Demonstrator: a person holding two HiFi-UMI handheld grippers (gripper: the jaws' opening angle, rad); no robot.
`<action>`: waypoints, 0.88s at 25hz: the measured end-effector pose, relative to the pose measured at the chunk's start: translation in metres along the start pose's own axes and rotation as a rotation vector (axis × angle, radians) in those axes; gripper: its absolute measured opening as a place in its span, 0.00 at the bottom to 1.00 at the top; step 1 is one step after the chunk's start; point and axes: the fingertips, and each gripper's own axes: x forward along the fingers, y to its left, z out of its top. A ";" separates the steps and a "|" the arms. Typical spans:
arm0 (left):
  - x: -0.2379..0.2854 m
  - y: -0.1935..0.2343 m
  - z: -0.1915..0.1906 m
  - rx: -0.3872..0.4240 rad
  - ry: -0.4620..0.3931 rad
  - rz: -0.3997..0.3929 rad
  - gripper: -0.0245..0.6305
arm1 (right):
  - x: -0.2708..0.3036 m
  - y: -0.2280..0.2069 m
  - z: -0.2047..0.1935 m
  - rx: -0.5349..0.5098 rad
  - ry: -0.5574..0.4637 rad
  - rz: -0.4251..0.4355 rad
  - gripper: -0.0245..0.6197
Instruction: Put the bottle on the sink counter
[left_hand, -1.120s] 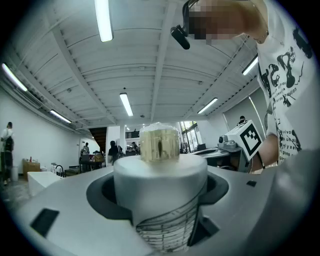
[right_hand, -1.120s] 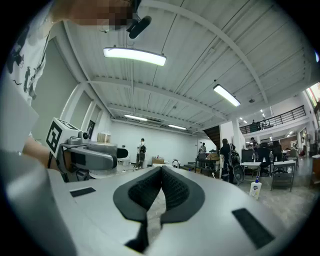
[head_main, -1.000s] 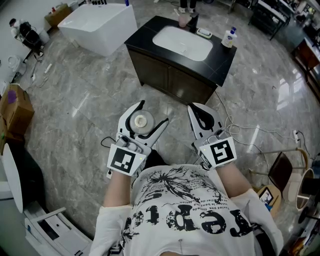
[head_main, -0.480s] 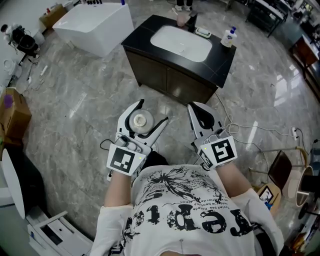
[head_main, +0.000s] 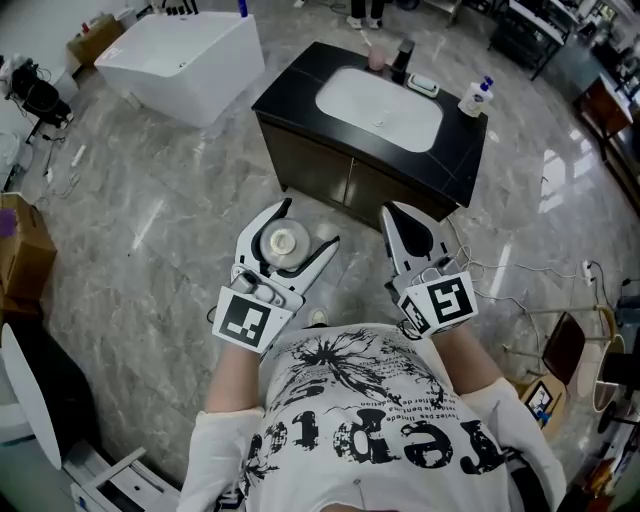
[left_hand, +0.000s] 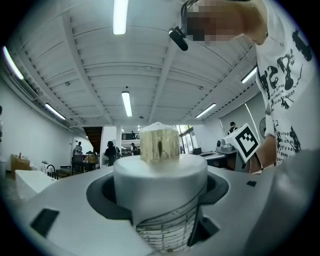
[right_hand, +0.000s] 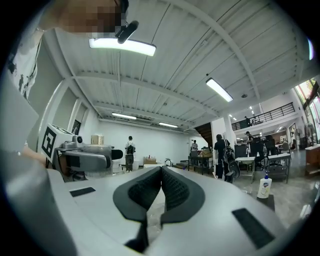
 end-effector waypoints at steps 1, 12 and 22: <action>0.003 0.015 -0.001 0.005 0.001 -0.008 0.57 | 0.015 0.000 0.000 0.000 -0.002 -0.006 0.06; 0.056 0.144 -0.025 -0.015 0.016 -0.017 0.57 | 0.153 -0.024 -0.015 0.070 0.025 -0.011 0.06; 0.215 0.263 -0.071 -0.011 0.066 -0.010 0.57 | 0.308 -0.164 -0.046 0.072 0.061 -0.035 0.06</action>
